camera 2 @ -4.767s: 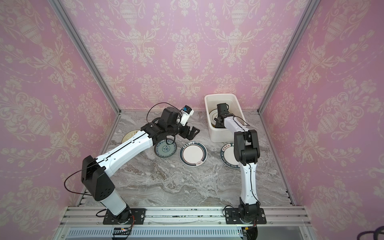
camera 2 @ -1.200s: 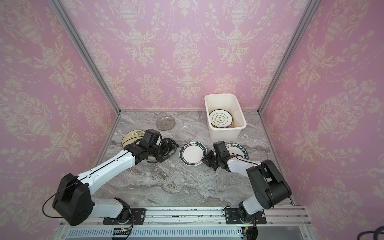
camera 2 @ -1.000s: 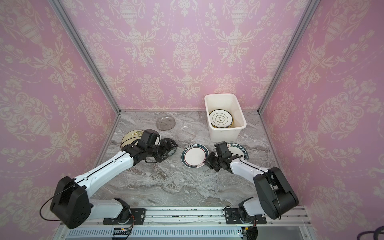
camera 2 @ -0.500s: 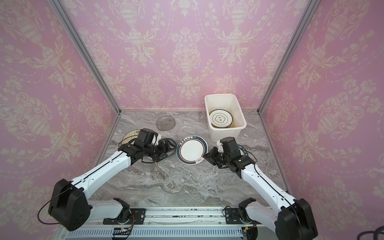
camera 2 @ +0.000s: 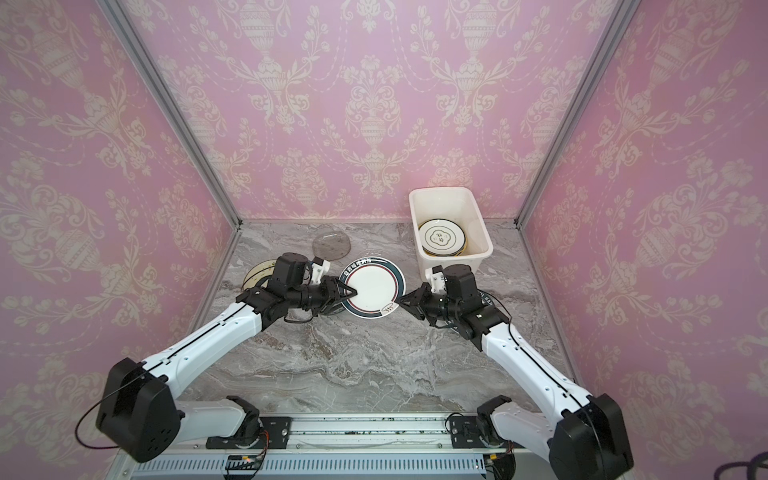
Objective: Place the plates into the plastic bin on the countertop
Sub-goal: 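Tilt the rimmed plate up with the right gripper while the left pushes its edge, then lift the rimmed plate with the right gripper while the left draws back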
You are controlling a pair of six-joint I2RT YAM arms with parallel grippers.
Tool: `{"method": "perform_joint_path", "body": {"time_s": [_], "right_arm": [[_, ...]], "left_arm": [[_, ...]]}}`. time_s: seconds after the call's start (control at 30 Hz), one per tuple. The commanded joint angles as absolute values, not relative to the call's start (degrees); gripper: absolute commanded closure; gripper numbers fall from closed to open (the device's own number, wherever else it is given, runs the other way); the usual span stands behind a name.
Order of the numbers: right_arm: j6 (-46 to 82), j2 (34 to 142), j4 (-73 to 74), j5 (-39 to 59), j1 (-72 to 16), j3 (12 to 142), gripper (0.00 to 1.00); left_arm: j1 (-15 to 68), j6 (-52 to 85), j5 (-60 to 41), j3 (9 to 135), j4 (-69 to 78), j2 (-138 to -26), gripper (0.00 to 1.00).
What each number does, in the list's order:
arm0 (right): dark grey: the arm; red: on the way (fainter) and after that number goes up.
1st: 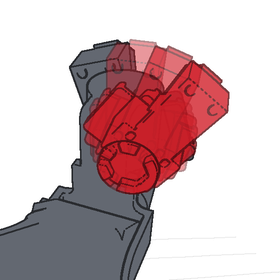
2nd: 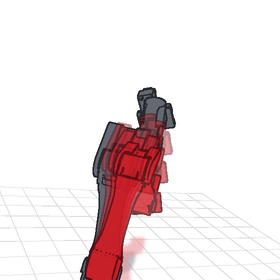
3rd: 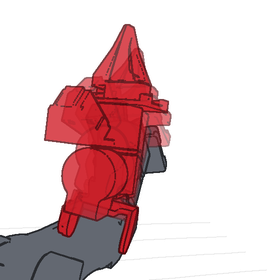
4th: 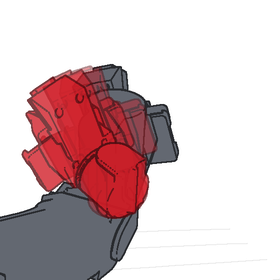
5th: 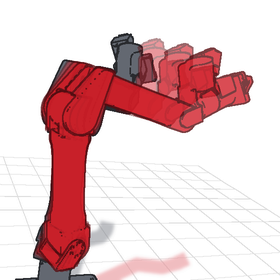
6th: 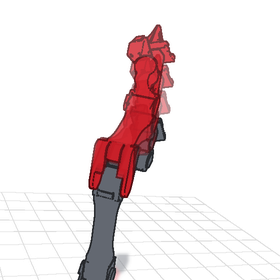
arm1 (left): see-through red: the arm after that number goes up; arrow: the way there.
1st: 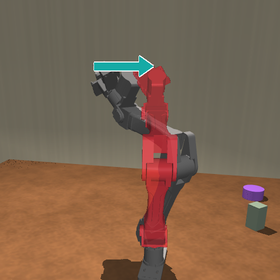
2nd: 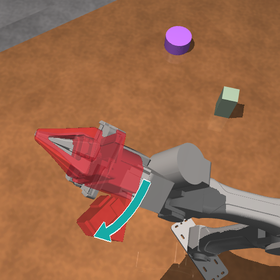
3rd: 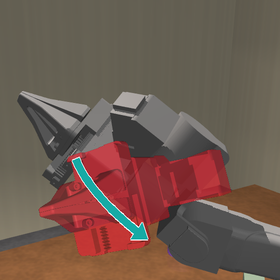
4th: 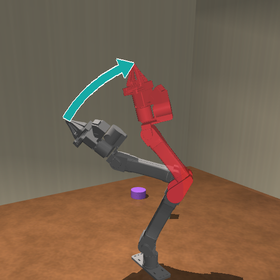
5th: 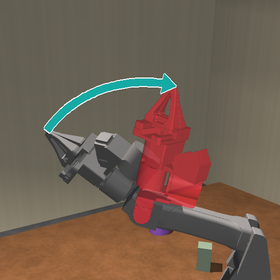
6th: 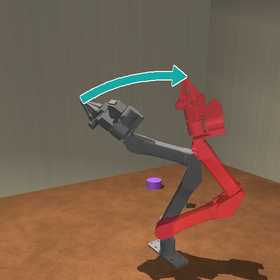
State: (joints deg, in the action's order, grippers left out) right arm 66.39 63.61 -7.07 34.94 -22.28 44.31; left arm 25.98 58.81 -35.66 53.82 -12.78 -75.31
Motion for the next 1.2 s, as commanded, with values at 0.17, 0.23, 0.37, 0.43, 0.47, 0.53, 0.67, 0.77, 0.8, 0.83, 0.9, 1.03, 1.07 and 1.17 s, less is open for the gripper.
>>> {"method": "perform_joint_path", "body": {"time_s": [0.17, 0.23, 0.37, 0.43, 0.47, 0.53, 0.67, 0.77, 0.8, 0.83, 0.9, 1.03, 1.07, 1.17], "right_arm": [[68.6, 63.6, -1.7, 35.9, -22.6, 44.5, 1.00], [68.6, 63.8, -1.6, 35.8, -22.5, 44.5, 1.00], [68.4, 64.2, -1.1, 35.6, -22.6, 44.7, 1.00], [67.9, 64.3, -1.1, 35.6, -22.6, 45.0, 0.97], [67.5, 64.3, -0.7, 35.6, -22.6, 45.1, 0.92], [66.5, 64.4, 0.2, 35.8, -22.5, 45.4, 0.78], [64.4, 65.4, 4.4, 37.0, -22.6, 45.8, 0.57], [64.1, 67.1, 8.3, 37.6, -22.6, 45.9, 0.50], [64.1, 67.7, 9.6, 37.6, -22.6, 46.0, 0.49], [64.2, 68.5, 10.9, 37.6, -22.6, 46.1, 0.49], [65.0, 70.2, 13.6, 37.7, -22.5, 46.4, 0.50], [68.4, 73.4, 20.5, 37.8, -22.6, 46.9, 0.57], [69.6, 74.0, 22.1, 37.7, -22.6, 46.9, 0.60], [71.7, 74.6, 24.8, 36.9, -22.6, 46.9, 0.68]], "left_arm": [[25.6, 60.4, -37.3, 53.0, -9.8, -73.9, 0.86], [25.6, 60.8, -37.2, 52.8, -9.3, -73.9, 0.90], [25.7, 62.1, -37.1, 52.6, -8.5, -73.8, 0.97], [25.7, 62.9, -37.2, 52.6, -7.8, -73.7, 0.99], [25.8, 63.5, -37.2, 52.5, -7.3, -73.7, 0.99], [26.0, 65.1, -37.3, 52.4, -6.4, -73.4, 1.00], [26.6, 68.2, -38.4, 52.7, -4.6, -73.3, 1.00], [27.0, 69.4, -39.0, 53.4, -4.5, -73.2, 1.00], [27.2, 69.7, -39.1, 53.6, -4.5, -73.1, 1.00], [27.4, 70.1, -39.2, 53.7, -4.5, -72.9, 1.00], [27.7, 70.5, -39.1, 54.1, -4.6, -72.6, 1.00], [28.3, 70.9, -38.2, 54.4, -4.7, -72.2, 1.00], [28.4, 70.9, -37.7, 54.4, -4.7, -72.1, 1.00], [28.9, 70.9, -35.9, 54.3, -4.4, -71.7, 1.00]]}}
